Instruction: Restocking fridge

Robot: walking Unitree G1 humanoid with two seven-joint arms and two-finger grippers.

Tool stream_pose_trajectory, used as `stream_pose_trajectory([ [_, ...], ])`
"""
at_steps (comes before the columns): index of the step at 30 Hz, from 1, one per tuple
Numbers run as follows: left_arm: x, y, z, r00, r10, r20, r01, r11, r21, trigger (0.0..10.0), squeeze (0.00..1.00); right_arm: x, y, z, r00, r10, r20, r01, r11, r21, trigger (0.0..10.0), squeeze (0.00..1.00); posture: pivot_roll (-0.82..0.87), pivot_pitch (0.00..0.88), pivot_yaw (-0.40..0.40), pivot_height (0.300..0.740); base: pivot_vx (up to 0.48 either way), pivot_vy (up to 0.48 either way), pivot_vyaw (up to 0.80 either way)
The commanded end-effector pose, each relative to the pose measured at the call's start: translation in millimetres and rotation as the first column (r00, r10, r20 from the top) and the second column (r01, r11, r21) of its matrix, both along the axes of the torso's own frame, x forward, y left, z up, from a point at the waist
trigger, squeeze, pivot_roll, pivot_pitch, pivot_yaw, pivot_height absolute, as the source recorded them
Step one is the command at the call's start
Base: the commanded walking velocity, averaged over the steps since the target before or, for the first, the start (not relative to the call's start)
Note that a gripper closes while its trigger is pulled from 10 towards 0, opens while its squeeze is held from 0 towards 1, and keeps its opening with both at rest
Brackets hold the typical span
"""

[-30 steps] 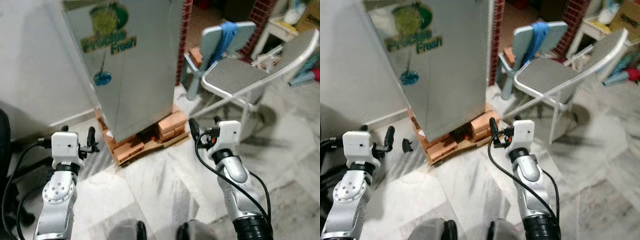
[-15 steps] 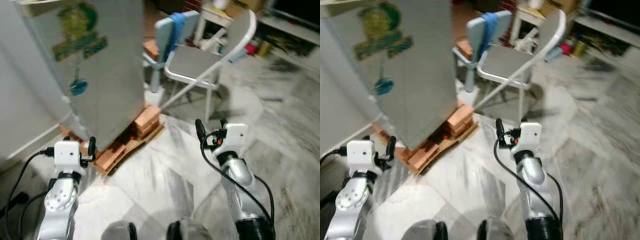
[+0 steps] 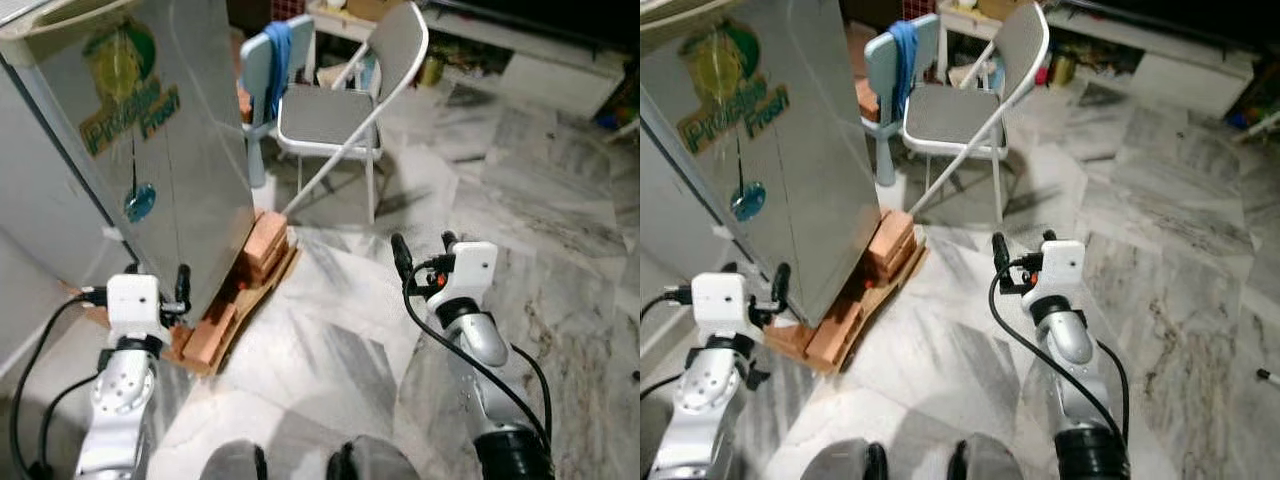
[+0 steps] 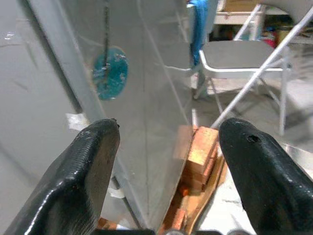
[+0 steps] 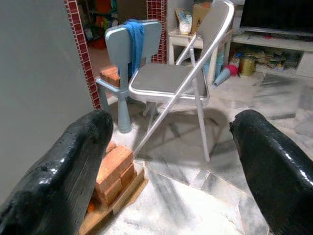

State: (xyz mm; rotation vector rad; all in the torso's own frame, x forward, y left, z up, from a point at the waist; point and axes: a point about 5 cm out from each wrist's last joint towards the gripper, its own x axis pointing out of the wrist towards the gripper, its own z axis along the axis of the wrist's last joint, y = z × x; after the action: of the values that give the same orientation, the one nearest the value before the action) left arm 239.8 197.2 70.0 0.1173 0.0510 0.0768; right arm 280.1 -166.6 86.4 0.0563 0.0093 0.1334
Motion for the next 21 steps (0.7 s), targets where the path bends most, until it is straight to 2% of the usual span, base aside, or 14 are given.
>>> stream_pose_trajectory([
  [1, -3.2, 6.3, -1.3, 1.0, 0.019, -0.008, -0.019, 1.0, 0.025, 10.0, 0.0, -0.3, 1.0, -0.1, 1.0, 0.008, 0.001, -0.008, 1.0, 0.0, 10.0, 0.0, 0.09, 0.08, -0.047, 0.74, 0.0, 0.48, 0.0],
  [18, -2.4, 1.7, -4.8, 1.0, -0.011, -0.025, 0.012, 0.999, 0.03, 10.0, 0.0, 0.3, -0.4, 1.9, 1.0, -0.016, 0.013, 0.017, 1.0, -0.022, 10.0, 0.0, 0.08, 0.103, -0.041, 0.74, 0.0, 0.478, 0.0],
  [21, 0.1, 0.5, -1.6, 1.0, -0.017, -0.007, 0.017, 0.999, 0.032, 10.0, 0.0, 0.2, -1.2, 3.7, 0.999, -0.024, 0.026, 0.025, 0.999, -0.034, 10.0, 0.0, 0.09, 0.1, -0.041, 0.74, 0.0, 0.0, 0.0],
])
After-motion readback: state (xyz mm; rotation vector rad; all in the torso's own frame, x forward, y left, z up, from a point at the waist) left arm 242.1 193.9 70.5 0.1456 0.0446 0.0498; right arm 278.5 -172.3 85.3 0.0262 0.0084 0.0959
